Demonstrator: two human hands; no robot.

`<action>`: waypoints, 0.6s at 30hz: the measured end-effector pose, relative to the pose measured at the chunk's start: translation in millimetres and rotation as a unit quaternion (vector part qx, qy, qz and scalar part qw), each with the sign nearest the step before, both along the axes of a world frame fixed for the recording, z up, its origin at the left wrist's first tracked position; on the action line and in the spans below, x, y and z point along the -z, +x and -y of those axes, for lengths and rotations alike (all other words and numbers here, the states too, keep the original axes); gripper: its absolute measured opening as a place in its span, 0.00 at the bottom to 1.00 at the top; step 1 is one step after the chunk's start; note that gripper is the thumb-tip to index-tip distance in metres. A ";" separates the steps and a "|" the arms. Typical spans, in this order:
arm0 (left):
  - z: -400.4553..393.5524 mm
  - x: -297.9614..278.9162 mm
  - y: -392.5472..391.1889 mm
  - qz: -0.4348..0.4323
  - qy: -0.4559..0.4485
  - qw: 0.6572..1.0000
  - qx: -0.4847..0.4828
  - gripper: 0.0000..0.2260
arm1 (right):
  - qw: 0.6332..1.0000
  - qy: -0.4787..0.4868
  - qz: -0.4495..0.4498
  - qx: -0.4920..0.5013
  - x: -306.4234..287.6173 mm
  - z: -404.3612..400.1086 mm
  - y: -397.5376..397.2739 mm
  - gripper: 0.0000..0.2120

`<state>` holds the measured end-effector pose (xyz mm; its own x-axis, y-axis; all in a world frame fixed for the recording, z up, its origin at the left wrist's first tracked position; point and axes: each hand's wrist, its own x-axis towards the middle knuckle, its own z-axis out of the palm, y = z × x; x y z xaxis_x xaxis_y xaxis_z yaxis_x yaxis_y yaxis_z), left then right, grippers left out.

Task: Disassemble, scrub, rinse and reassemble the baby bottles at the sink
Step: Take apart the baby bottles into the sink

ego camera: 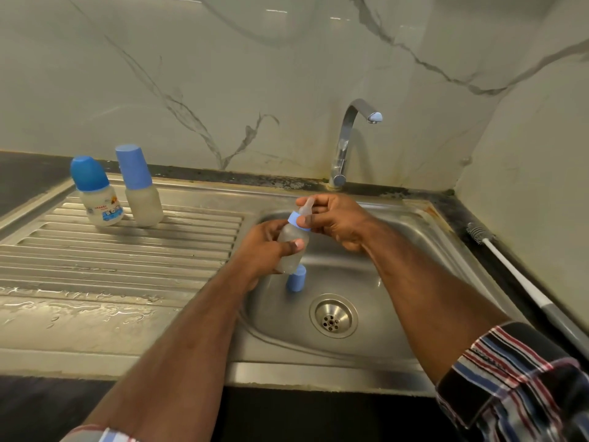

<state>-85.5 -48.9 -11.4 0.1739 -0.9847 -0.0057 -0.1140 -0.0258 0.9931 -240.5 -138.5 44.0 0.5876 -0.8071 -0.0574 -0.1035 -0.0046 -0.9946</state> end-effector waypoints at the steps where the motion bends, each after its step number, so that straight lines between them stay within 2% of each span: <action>1: 0.1 0.4 0.9 -0.022 0.013 1.000 0.014 0.14 | 1.000 0.017 0.016 -0.016 -1.1 0.1 -3.5 0.21; 3: -0.4 0.4 0.2 -0.035 0.021 0.999 0.018 0.15 | 0.997 0.055 0.045 -0.044 -2.2 1.8 -9.4 0.25; 5: 0.4 1.3 -2.1 -0.012 0.007 1.000 -0.003 0.17 | 0.996 0.070 0.047 -0.025 -1.6 1.9 -10.4 0.24; 9: 2.3 4.8 -4.2 0.075 -0.019 0.997 -0.022 0.19 | 0.993 -0.037 -0.099 0.060 2.1 -2.0 -2.4 0.23; 11: 2.6 5.7 -2.5 0.064 -0.014 0.998 -0.024 0.19 | 0.996 -0.020 -0.066 0.054 1.6 -0.6 -2.6 0.22; 14: 2.7 5.7 -3.3 0.058 -0.015 0.998 -0.023 0.19 | 0.999 0.041 0.017 0.022 -1.8 1.0 -6.2 0.26; 15: 3.5 6.5 -3.6 0.068 -0.017 0.997 -0.019 0.20 | 0.998 0.049 0.018 0.017 -1.5 0.9 -5.8 0.26; 18: 4.9 8.4 -4.2 0.094 -0.019 0.995 -0.016 0.23 | 0.997 0.021 -0.062 0.028 0.5 -1.8 -3.3 0.26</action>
<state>-89.6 -53.7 -19.8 0.1992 -0.9776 0.0672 -0.2973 0.0051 0.9548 -243.8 -136.7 43.5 0.5274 -0.8341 -0.1615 -0.2237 0.0471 -0.9735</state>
